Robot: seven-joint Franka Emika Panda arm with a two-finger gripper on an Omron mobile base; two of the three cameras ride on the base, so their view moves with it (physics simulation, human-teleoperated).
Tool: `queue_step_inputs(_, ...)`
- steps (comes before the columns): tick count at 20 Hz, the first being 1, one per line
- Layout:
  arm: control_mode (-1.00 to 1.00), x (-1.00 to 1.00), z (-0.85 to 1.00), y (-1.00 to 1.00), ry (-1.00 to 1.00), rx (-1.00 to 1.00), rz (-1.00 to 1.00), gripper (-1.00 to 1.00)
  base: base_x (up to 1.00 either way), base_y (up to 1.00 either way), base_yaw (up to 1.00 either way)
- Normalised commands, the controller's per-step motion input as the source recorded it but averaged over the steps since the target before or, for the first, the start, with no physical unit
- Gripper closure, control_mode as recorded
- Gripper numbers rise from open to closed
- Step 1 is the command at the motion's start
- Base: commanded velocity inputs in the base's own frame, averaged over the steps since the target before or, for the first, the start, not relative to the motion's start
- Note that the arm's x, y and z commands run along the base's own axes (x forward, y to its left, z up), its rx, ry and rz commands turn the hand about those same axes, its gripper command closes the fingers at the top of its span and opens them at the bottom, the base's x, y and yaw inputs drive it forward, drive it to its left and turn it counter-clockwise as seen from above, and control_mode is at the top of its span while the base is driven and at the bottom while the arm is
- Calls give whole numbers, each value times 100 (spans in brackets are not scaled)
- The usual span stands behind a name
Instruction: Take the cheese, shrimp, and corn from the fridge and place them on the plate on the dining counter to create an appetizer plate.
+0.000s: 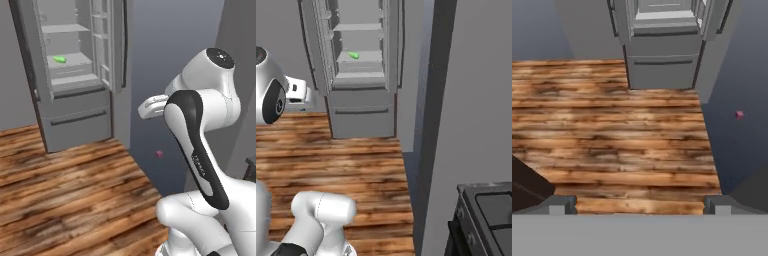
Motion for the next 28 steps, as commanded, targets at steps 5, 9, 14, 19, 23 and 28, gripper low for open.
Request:
queue_step_inputs(5, 100, 0, 0, 0, 0, 0, 0, -100, 100, 0, 0)
queue_step_inputs(9, 100, 0, 0, 0, 0, 0, 0, -100, 100, -3, 3)
queue_step_inputs(14, 100, 0, 0, 0, 0, 0, 0, -100, 100, -14, 8)
queue_step_inputs(19, 100, 0, 0, 0, 0, 0, 0, -100, 100, -25, 12)
queue_step_inputs(23, 100, 0, 0, 0, 0, 0, 0, -100, 100, -18, 13)
queue_step_inputs(28, 100, 0, 0, 0, 0, 0, 0, -100, 100, -16, 14)
